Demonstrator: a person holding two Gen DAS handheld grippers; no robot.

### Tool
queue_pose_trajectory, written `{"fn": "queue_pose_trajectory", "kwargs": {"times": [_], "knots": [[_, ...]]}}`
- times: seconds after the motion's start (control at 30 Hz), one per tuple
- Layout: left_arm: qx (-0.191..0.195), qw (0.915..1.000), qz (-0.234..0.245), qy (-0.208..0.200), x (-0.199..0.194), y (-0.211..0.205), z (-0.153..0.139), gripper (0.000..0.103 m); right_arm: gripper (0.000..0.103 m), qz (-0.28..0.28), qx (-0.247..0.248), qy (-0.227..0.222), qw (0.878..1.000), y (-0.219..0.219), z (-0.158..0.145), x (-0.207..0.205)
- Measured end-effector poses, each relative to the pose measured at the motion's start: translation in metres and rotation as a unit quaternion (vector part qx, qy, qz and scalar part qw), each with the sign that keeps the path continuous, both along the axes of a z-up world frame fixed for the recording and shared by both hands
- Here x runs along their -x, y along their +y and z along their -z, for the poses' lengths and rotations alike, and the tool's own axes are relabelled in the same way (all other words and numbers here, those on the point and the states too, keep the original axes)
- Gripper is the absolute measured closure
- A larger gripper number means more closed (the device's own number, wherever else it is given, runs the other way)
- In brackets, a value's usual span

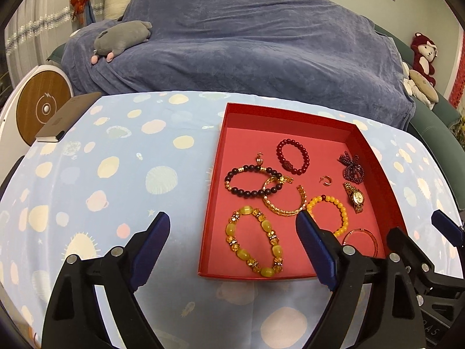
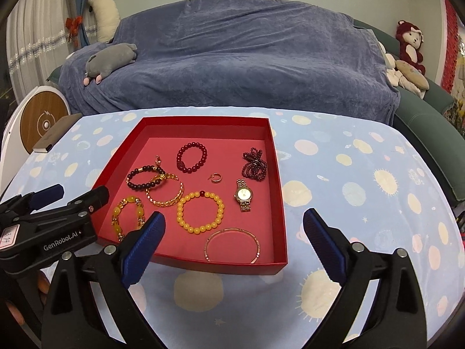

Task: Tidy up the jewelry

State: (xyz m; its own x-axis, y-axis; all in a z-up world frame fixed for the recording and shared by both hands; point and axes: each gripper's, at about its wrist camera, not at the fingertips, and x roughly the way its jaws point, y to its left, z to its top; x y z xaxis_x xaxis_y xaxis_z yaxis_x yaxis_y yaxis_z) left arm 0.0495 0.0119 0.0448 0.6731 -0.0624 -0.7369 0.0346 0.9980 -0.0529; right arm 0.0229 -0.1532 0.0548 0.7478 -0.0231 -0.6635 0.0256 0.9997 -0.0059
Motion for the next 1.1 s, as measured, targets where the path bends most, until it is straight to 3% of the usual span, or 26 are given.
{"fn": "queue_pose_trajectory", "kwargs": {"times": [0.4,1.1], "knots": [[-0.031,0.9992,0.013,-0.023,0.012,-0.006,-0.003,0.019,0.011,0.002,-0.005,-0.004,1.000,0.001,0.000,0.009],[-0.049,0.9978,0.040,-0.019,0.015,-0.020,0.002,0.019,0.011,0.015,-0.015,0.001,1.000,-0.008,0.003,0.011]]}}
